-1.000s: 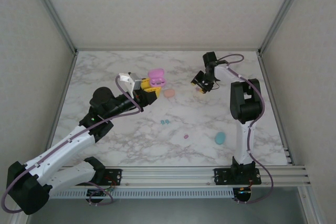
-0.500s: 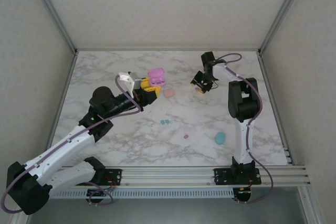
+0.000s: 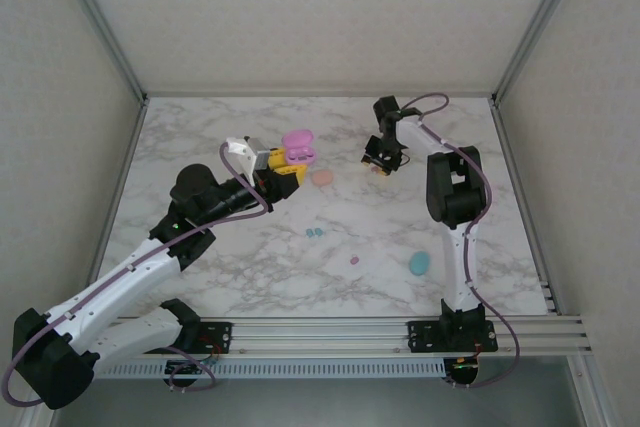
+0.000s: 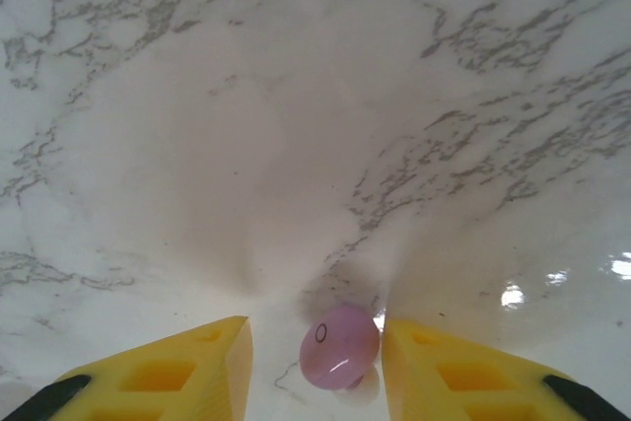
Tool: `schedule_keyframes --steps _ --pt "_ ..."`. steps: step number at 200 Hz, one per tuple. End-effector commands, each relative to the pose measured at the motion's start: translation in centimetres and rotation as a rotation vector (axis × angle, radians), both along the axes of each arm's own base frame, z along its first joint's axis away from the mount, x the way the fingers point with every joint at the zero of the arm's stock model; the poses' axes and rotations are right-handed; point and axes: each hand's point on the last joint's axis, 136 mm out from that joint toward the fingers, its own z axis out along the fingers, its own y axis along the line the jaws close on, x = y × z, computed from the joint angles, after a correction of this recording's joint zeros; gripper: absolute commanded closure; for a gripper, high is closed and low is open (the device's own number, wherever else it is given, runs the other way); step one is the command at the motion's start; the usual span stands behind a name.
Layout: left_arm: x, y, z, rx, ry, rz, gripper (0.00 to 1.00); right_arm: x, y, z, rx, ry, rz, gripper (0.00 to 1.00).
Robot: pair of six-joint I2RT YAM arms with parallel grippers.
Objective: Insert wireless bluetooth earbuds into charging case
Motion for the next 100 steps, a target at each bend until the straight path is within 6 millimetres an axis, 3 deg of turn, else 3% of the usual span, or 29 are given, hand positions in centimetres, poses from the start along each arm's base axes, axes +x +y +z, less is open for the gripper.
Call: schedule_keyframes --steps 1,100 --pt "-0.21 0.39 1.99 -0.023 -0.048 0.014 0.67 -0.39 -0.79 -0.61 -0.09 0.025 0.054 0.64" --pt "-0.18 0.28 2.04 -0.024 -0.045 0.009 0.67 -0.61 -0.74 -1.36 -0.153 0.05 0.187 0.69"
